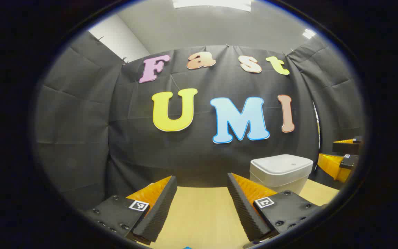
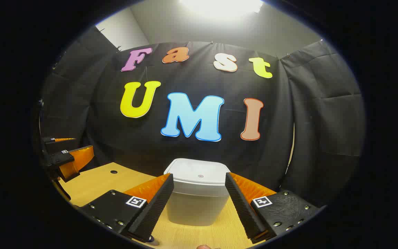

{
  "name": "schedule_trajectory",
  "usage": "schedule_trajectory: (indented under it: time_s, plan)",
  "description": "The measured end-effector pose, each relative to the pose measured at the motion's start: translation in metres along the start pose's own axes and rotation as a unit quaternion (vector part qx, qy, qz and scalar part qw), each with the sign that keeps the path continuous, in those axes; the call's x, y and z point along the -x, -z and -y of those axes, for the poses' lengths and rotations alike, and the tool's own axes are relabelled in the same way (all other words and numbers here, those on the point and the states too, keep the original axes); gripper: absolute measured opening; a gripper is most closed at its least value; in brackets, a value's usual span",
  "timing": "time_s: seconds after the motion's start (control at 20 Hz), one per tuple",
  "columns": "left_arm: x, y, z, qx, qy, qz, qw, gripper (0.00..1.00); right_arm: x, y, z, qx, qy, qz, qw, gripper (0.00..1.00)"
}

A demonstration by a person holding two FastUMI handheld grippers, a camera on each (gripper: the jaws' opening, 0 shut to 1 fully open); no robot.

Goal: Press the lid of the desktop garbage bin to open it, pick up the crumpled paper on the desktop and throw it into the bin, then pick up the pop can on the desktop and drop it into the bin, and finally close the garbage bin lid.

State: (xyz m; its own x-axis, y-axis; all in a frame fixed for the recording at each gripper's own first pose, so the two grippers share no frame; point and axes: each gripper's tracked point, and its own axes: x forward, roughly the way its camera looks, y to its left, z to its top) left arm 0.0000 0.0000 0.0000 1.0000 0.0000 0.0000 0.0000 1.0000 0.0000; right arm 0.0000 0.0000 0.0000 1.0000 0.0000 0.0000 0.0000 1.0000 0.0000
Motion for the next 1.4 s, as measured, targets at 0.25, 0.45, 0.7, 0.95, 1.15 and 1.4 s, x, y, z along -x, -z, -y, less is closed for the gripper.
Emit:
schedule_trajectory:
  time_s: [0.25,0.45,0.7,0.95,1.15,1.4]
  plan:
    - [0.0,-0.001,-0.001,0.001,0.0,0.001,1.0,1.0,0.0,-0.001,-0.002,0.001,-0.001,0.0,1.0,0.96]
    - [0.002,0.0,-0.003,0.002,-0.003,0.002,1.0,0.95,0.0,-0.003,-0.002,0.0,-0.001,0.003,1.0,0.96]
    - [0.004,-0.001,-0.004,0.003,-0.007,0.004,1.0,1.0,0.001,-0.001,-0.004,0.001,-0.005,0.003,1.0,0.96]
    - [0.006,0.0,0.0,0.001,-0.004,0.002,1.0,1.0,0.002,0.001,-0.006,-0.001,-0.012,-0.003,1.0,0.96]
    - [0.005,0.001,0.003,-0.001,0.001,0.002,1.0,1.0,0.002,0.004,-0.005,0.002,-0.009,-0.008,1.0,0.92]
    - [0.003,-0.001,0.006,-0.008,0.003,0.002,1.0,0.94,0.0,0.007,0.004,0.001,0.011,-0.015,1.0,0.54]
